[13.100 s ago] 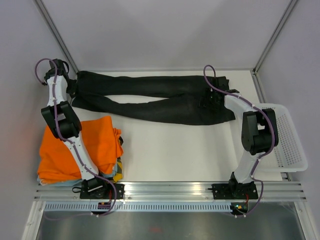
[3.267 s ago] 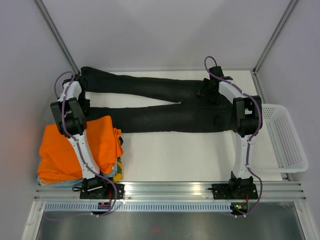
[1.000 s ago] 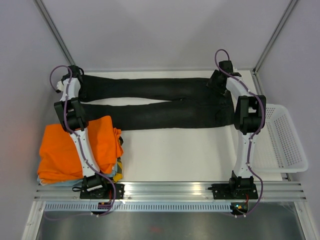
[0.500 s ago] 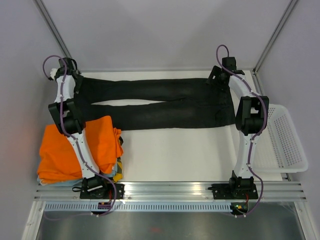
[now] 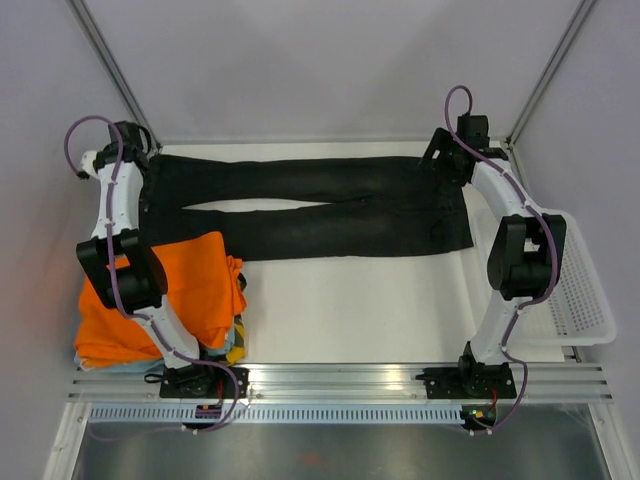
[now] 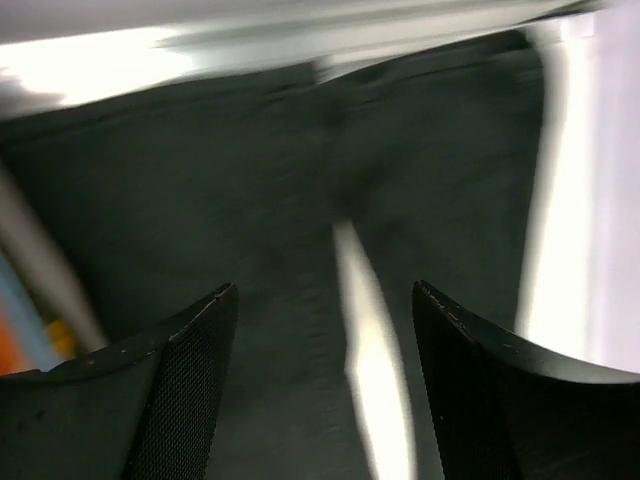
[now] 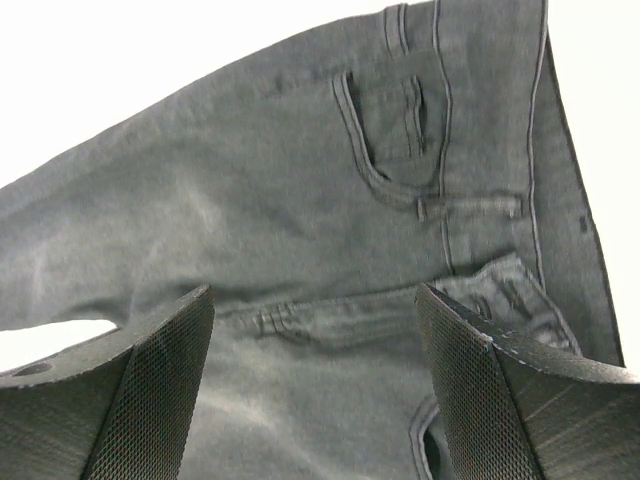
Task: Fold and stack the trousers
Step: Fold the trousers
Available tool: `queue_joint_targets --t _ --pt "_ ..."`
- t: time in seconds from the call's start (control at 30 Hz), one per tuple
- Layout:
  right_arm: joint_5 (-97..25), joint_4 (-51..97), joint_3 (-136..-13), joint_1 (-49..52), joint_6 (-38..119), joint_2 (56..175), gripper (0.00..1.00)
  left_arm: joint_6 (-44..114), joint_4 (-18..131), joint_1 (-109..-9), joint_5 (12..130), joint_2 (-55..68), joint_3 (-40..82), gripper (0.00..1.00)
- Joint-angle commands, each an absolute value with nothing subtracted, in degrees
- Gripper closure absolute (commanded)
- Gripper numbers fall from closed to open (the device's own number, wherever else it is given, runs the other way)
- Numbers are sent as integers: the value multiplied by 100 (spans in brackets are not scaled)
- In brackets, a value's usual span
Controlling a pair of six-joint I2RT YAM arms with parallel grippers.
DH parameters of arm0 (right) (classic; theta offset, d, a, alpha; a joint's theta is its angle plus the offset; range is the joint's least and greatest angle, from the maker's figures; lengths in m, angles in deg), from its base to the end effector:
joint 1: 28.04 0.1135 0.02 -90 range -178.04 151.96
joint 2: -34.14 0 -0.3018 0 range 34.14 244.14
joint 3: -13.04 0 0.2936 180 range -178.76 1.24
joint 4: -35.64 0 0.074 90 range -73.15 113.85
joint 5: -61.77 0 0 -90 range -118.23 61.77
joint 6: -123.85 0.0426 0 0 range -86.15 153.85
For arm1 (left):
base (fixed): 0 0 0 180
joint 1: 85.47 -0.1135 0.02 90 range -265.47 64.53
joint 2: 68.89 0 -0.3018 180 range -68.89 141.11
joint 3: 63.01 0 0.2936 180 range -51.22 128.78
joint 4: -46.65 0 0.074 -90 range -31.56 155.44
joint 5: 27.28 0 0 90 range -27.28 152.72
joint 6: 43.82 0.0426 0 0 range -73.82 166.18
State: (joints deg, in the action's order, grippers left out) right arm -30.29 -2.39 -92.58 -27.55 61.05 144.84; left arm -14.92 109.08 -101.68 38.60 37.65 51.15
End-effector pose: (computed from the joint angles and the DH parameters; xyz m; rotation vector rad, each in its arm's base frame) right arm 0.5042 0.0058 0.2902 0.5227 2.2808 0.2837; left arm 0.4388 0.1457 0.3495 -1.6366 1.7841 0.1845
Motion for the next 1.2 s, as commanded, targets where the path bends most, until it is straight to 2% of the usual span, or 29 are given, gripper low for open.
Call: queue_joint_targets --t 0.0,0.2,0.37,0.7,0.83,0.93,0.97,1.03,1.07,1.17 --pt "-3201 -155 -8955 -2760 6145 14120 12 -2263 11558 -10270 3916 3562 4110 24" --pt "-3245 -278 -8542 -2760 6197 13786 12 -2553 10943 -10402 4540 2946 2624 24" --pt "-3236 -357 -8200 -2760 6092 13479 12 -2492 10346 -10428 4821 2893 1893 24" --pt "-3192 -446 -7373 -2760 6294 12942 12 -2220 9554 -10437 4901 3701 1566 23" --pt "-3157 -498 -7118 -2769 6391 12670 12 -2158 9123 -10446 5076 3921 1549 26" --pt "-3052 -560 -7021 -2769 6408 12521 12 -2079 8912 -10446 5051 3957 1540 47" --pt "-3034 -586 -6978 -2760 6426 12503 12 -2079 8912 -10455 5033 3965 1575 68" --pt "-3025 -656 -6968 -2760 6469 12459 12 -2026 8929 -10481 5033 3957 1601 92" --pt "-3051 -691 -6960 -2760 6479 12441 12 -2009 8938 -10490 5041 3939 1654 98" --pt "-3130 -753 -6872 -2742 6549 12388 12 -1781 8956 -10499 5059 3782 1829 98"
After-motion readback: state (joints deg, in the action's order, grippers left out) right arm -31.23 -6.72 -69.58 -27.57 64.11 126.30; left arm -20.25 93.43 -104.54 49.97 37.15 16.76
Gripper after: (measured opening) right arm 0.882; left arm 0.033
